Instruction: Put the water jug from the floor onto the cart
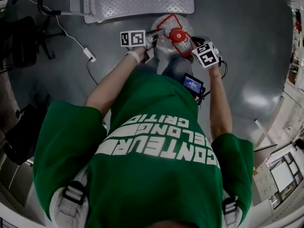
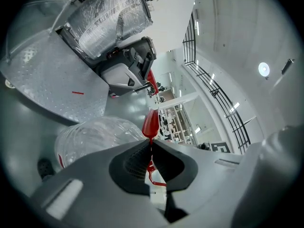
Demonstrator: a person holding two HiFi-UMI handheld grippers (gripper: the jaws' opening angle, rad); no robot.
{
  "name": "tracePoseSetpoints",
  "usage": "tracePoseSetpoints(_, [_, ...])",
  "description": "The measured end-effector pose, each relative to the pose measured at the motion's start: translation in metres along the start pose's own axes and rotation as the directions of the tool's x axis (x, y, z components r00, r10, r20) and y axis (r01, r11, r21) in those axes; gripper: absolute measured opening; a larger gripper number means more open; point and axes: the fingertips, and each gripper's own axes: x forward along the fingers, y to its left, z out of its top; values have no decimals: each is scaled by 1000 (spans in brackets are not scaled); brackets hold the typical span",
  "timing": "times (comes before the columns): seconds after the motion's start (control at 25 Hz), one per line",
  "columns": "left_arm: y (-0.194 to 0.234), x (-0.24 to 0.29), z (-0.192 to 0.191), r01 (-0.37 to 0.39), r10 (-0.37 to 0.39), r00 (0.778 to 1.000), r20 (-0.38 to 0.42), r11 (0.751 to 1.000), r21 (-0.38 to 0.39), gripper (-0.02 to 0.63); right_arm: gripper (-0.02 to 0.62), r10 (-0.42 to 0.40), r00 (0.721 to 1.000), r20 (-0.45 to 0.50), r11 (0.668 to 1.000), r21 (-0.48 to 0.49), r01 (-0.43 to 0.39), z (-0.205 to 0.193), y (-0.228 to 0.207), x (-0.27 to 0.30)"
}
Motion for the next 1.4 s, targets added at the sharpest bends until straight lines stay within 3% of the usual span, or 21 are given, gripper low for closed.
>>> tracePoseSetpoints(0.24, [7, -17, 22, -28, 28, 998, 62, 1000, -7, 20, 20, 46, 999, 14, 998, -46, -46, 27, 1, 14])
tracePoseSetpoints(0.52, [45, -62, 75, -47, 54, 985, 163, 998, -47, 18, 20, 132, 990, 41, 989, -65, -130, 94, 12, 57])
tracePoseSetpoints(0.92, [50, -58, 106, -92, 118, 958, 260, 990, -111, 17, 20, 201, 979, 39, 969, -151, -193, 129, -18, 70])
tracePoseSetpoints(1.4, [36, -40, 147, -107, 139, 936, 323, 988, -113, 17, 18, 235, 969, 71, 953, -215, -215, 160, -59, 65])
